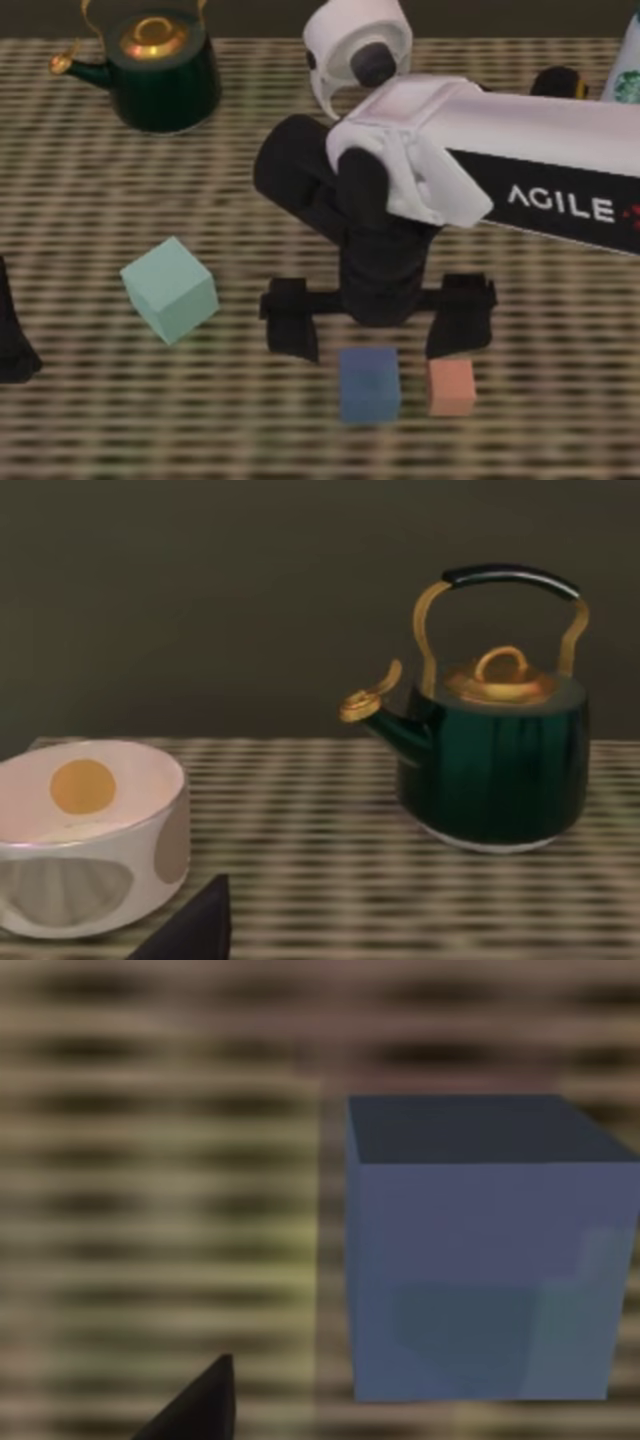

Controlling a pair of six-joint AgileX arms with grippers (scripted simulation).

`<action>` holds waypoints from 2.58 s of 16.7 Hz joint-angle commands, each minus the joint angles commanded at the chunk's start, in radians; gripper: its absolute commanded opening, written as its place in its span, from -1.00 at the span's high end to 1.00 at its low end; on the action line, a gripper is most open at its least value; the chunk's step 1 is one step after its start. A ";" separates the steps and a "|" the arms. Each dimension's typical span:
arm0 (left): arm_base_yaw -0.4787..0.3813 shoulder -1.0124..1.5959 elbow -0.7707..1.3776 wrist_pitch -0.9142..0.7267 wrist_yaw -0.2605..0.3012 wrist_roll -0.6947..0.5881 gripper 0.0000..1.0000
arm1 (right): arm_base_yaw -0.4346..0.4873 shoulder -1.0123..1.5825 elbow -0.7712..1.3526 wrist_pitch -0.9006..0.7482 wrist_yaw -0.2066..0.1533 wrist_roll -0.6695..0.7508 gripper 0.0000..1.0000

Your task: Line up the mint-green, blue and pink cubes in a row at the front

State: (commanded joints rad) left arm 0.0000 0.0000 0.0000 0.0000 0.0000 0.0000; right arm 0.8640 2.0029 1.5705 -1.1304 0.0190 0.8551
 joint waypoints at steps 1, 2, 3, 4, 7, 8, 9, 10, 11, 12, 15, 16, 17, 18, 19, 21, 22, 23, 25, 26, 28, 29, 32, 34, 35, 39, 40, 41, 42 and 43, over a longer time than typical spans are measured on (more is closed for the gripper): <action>0.000 0.000 0.000 0.000 0.000 0.000 -1.00 | 0.000 -0.009 0.014 -0.017 0.000 0.000 -1.00; 0.000 0.000 0.000 0.000 0.000 0.000 -1.00 | 0.000 -0.013 0.020 -0.024 0.001 0.000 -1.00; 0.000 0.000 0.000 0.000 0.000 0.000 -1.00 | 0.000 -0.013 0.020 -0.024 0.001 0.000 -1.00; 0.000 0.000 0.000 0.000 0.000 0.000 -1.00 | 0.000 -0.013 0.020 -0.024 0.001 0.000 -1.00; -0.002 0.009 0.009 -0.007 0.000 0.003 -1.00 | -0.010 -0.020 0.010 -0.017 0.004 -0.005 -1.00; -0.006 0.026 0.026 -0.020 0.000 0.008 -1.00 | -0.020 -0.040 -0.007 -0.007 0.012 -0.015 -1.00; -0.012 0.053 0.052 -0.039 0.000 0.017 -1.00 | -0.035 -0.071 -0.031 0.009 0.022 -0.031 -1.00; -0.020 0.089 0.087 -0.065 0.000 0.028 -1.00 | -0.053 -0.113 -0.062 0.029 0.035 -0.051 -1.00; -0.030 0.135 0.129 -0.095 0.000 0.041 -1.00 | -0.075 -0.165 -0.101 0.054 0.049 -0.077 -1.00; -0.041 0.190 0.177 -0.131 0.001 0.057 -1.00 | -0.100 -0.227 -0.146 0.084 0.064 -0.106 -1.00; -0.082 0.409 0.351 -0.259 0.002 0.113 -1.00 | -0.192 -0.474 -0.319 0.196 0.109 -0.216 -1.00; -0.098 0.499 0.415 -0.309 0.002 0.135 -1.00 | -0.229 -0.573 -0.388 0.241 0.122 -0.257 -1.00; -0.114 0.595 0.482 -0.361 0.003 0.157 -1.00 | -0.268 -0.676 -0.464 0.289 0.133 -0.301 -1.00; -0.130 0.694 0.551 -0.414 0.003 0.180 -1.00 | -0.310 -0.783 -0.545 0.339 0.142 -0.347 -1.00; -0.147 0.795 0.619 -0.469 0.003 0.203 -1.00 | -0.354 -0.893 -0.628 0.392 0.149 -0.392 -1.00; -0.181 0.997 0.757 -0.580 0.003 0.250 -1.00 | -0.442 -1.114 -0.799 0.500 0.156 -0.482 -1.00; -0.197 1.094 0.824 -0.635 0.002 0.273 -1.00 | -0.486 -1.220 -0.883 0.555 0.155 -0.526 -1.00; -0.213 1.186 0.891 -0.689 0.002 0.296 -1.00 | -0.528 -1.320 -0.965 0.608 0.151 -0.566 -1.00; -0.244 1.356 1.019 -0.792 0.001 0.339 -1.00 | -0.607 -1.497 -1.117 0.714 0.136 -0.641 -1.00; -0.258 1.435 1.080 -0.840 0.001 0.360 -1.00 | -0.643 -1.573 -1.187 0.765 0.124 -0.675 -1.00; -0.285 1.581 1.195 -0.927 0.001 0.397 -1.00 | -0.709 -1.704 -1.311 0.864 0.096 -0.734 -1.00; -0.297 1.648 1.247 -0.965 0.001 0.414 -1.00 | -0.737 -1.760 -1.364 0.911 0.079 -0.759 -1.00; -0.327 1.813 1.379 -1.057 0.001 0.456 -1.00 | -0.805 -1.900 -1.488 1.034 0.029 -0.818 -1.00; -0.340 1.882 1.441 -1.097 0.001 0.475 -1.00 | -0.835 -1.965 -1.539 1.091 0.001 -0.841 -1.00; -0.345 1.906 1.462 -1.110 0.001 0.482 -1.00 | -0.844 -1.986 -1.555 1.111 -0.009 -0.849 -1.00; -0.349 1.930 1.483 -1.123 0.001 0.488 -1.00 | -0.854 -2.003 -1.571 1.130 -0.019 -0.855 -1.00; -0.349 1.930 1.483 -1.123 0.001 0.488 -1.00 | -0.854 -2.003 -1.571 1.130 -0.019 -0.855 -1.00; -0.345 1.933 1.484 -1.124 0.001 0.488 -1.00 | -0.854 -2.003 -1.571 1.130 -0.019 -0.855 -1.00; -0.345 1.934 1.482 -1.120 0.001 0.488 -1.00 | -0.854 -2.003 -1.571 1.130 -0.019 -0.855 -1.00; -0.346 1.938 1.473 -1.107 0.001 0.489 -1.00 | -0.854 -2.003 -1.571 1.130 -0.019 -0.855 -1.00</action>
State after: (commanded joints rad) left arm -0.3463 1.9385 1.4726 -1.1071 0.0010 0.4892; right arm 0.0100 0.0000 0.0000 0.0000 0.0000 0.0000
